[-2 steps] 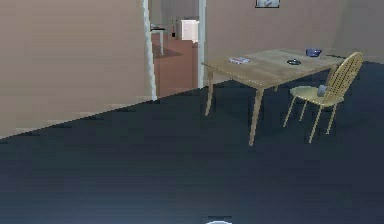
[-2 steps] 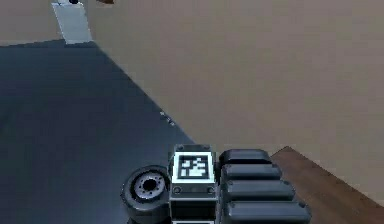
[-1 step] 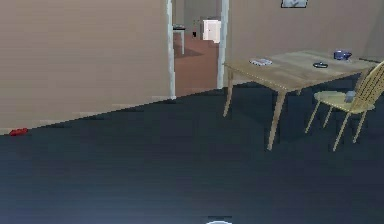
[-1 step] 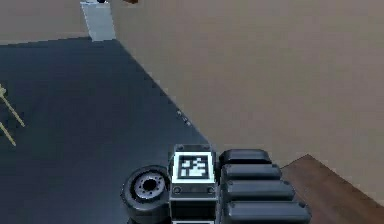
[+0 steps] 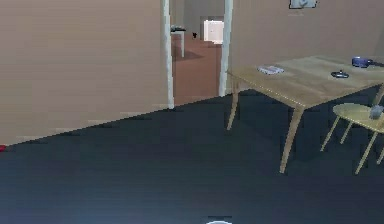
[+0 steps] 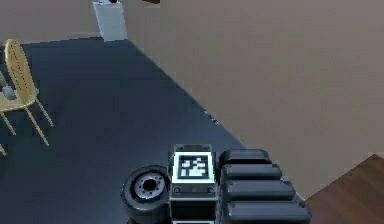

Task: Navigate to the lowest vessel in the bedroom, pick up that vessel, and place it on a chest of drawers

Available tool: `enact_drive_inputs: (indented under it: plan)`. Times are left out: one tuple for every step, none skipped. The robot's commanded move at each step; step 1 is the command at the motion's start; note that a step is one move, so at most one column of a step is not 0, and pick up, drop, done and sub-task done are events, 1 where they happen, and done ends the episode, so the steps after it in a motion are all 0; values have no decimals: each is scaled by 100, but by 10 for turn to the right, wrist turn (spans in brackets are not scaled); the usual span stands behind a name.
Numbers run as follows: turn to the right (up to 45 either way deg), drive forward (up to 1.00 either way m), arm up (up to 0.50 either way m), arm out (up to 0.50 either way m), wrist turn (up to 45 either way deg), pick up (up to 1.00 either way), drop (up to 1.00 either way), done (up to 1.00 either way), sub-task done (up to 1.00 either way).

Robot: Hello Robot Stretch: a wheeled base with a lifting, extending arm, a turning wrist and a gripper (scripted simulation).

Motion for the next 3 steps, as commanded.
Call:
enact_drive_inputs:
  plan:
    - [450, 0, 0, 0, 0, 0, 0, 0, 0]
    - [210, 0, 0, 0, 0, 0, 0, 0, 0]
    - [0, 100, 0, 0, 0, 0, 0, 0, 0]
